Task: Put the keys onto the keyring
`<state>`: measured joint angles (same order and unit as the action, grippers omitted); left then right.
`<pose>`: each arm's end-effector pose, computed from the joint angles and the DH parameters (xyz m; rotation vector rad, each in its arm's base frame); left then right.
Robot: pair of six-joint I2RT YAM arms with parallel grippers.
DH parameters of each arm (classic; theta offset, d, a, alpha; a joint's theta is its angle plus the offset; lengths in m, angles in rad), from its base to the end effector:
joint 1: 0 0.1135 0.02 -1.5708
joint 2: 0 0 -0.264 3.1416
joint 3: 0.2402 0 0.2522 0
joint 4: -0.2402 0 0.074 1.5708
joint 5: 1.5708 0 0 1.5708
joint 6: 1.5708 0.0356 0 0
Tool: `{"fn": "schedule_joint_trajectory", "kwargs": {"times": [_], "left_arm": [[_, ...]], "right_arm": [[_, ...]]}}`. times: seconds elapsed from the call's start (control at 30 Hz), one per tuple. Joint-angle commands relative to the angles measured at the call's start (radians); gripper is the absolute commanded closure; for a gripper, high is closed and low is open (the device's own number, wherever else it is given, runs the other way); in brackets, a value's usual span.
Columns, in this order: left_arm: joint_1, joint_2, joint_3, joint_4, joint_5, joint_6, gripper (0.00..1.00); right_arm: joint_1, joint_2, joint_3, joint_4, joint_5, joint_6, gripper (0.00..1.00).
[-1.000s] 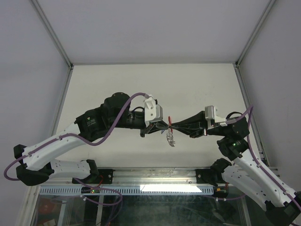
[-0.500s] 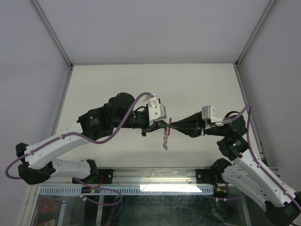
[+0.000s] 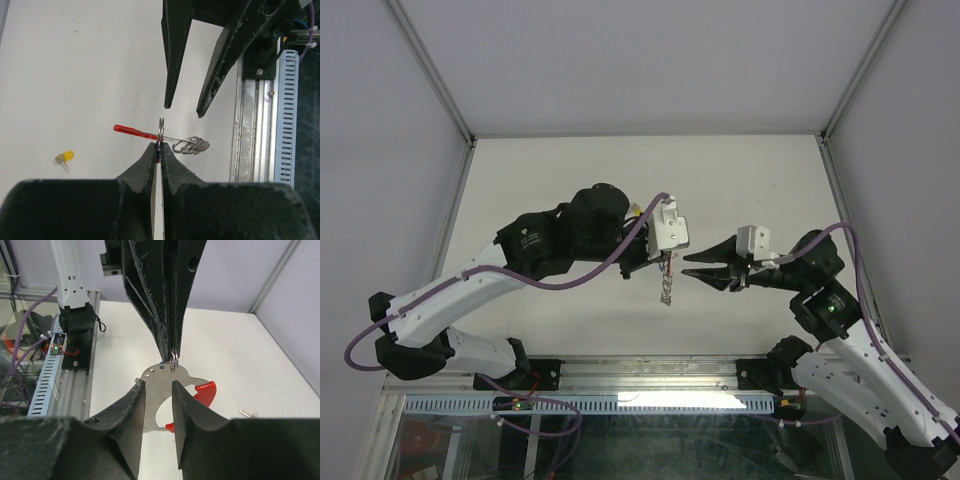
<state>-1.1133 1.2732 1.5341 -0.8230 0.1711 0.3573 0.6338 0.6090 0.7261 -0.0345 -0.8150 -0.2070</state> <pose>0.1077 -0.2324 0.4289 1.5435 1.5521 -0.6197 0.0957 0.1025 0.3608 -1.2038 1.0388 0.9385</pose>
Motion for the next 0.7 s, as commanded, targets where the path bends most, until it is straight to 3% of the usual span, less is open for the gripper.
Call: {"fn": "schedule_joint_trajectory", "kwargs": {"times": [0.0,0.2,0.33,0.67], "left_arm": [[-0.008,0.079,0.129,-0.146,-0.055,0.067,1.00],[-0.012,0.188,0.233,-0.314,-0.096,0.100,1.00],[-0.014,0.191,0.242,-0.336,-0.132,0.103,1.00],[-0.022,0.197,0.244,-0.350,-0.142,0.113,1.00]], "right_arm": [[0.005,0.026,0.058,-0.081,0.083,-0.038,0.69],[0.004,0.079,0.074,-0.113,0.183,-0.034,0.69],[0.004,0.075,0.038,-0.085,0.188,-0.023,0.69],[0.001,0.092,-0.126,0.188,0.118,0.175,0.71]]}}
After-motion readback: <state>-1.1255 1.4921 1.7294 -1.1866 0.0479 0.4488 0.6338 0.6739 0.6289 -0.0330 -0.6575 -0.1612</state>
